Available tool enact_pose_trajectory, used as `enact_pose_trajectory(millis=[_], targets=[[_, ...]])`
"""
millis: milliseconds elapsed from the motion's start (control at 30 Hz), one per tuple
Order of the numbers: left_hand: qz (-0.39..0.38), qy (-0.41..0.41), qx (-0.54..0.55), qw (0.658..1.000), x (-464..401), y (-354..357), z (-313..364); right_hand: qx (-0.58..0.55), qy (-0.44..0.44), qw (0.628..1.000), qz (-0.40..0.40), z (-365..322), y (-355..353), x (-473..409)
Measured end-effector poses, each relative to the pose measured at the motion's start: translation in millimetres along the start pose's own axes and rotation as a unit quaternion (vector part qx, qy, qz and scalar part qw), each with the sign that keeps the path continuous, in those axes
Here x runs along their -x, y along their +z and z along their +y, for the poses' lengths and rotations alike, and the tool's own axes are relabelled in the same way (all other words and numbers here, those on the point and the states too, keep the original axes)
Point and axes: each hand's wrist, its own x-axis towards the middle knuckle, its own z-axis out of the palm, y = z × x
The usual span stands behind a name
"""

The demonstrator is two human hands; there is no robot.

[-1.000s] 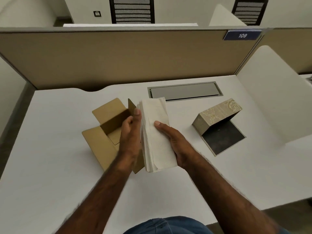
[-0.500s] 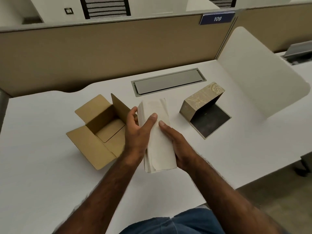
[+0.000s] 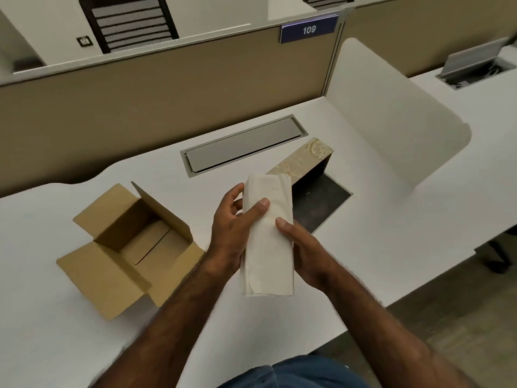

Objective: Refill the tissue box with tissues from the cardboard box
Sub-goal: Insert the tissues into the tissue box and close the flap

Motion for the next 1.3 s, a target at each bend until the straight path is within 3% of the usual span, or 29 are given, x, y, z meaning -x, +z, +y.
enact_pose_trajectory(millis=[367, 600, 767, 1300], targets=[[-0.083, -0.051, -0.109, 0.989, -56, 107, -3, -0.067, -0.008, 0.993, 0.092, -24, -112, -23], [-0.183, -0.201, 0.001, 0.962, -71, 117, -42, -0.103, -0.018, 0.976, 0.192, -29, -158, -65], [-0.159, -0.260, 0.049, 0.951, -83, 125, -63, -0.107, 0.000, 0.971, 0.213, -19, -179, -93], [0.018, -0.265, 0.145, 0.953, -112, 137, -94, -0.135, 0.105, 0.961, 0.219, 1, -190, -146]])
